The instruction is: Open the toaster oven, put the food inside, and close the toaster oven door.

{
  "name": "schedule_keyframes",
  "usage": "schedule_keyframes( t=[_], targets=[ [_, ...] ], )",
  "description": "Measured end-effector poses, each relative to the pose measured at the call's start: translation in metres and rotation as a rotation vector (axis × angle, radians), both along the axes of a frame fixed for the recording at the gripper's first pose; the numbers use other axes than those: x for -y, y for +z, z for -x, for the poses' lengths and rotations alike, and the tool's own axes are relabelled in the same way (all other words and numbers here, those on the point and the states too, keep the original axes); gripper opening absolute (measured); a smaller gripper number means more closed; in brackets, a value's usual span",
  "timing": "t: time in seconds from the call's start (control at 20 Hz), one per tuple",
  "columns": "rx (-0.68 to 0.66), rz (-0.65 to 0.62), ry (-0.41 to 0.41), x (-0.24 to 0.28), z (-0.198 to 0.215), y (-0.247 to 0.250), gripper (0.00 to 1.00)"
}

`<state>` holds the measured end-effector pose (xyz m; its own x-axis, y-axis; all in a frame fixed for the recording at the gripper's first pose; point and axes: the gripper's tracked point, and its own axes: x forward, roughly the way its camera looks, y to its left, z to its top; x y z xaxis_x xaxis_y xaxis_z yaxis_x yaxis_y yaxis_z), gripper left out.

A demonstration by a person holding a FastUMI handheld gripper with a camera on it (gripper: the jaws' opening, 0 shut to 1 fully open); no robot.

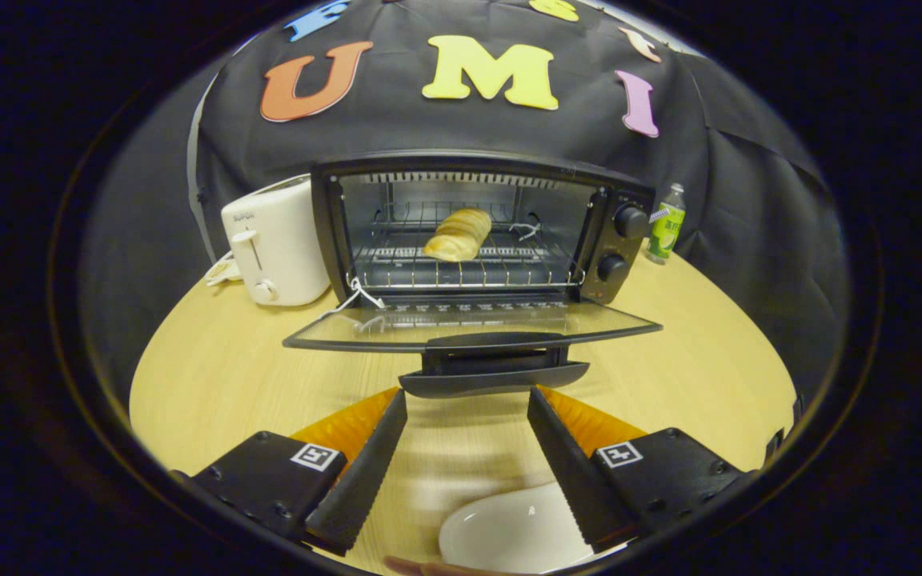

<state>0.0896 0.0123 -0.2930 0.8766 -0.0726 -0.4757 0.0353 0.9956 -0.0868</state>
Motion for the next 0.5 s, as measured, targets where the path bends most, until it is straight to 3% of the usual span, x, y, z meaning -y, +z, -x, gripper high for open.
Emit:
schedule_keyframes(
  t=[0.2, 0.5],
  targets=[
    [0.139, 0.082, 0.031, -0.002, -0.010, 0.034, 1.00],
    [0.226, 0.078, 0.049, -0.006, 0.008, 0.072, 1.00]
  ],
)
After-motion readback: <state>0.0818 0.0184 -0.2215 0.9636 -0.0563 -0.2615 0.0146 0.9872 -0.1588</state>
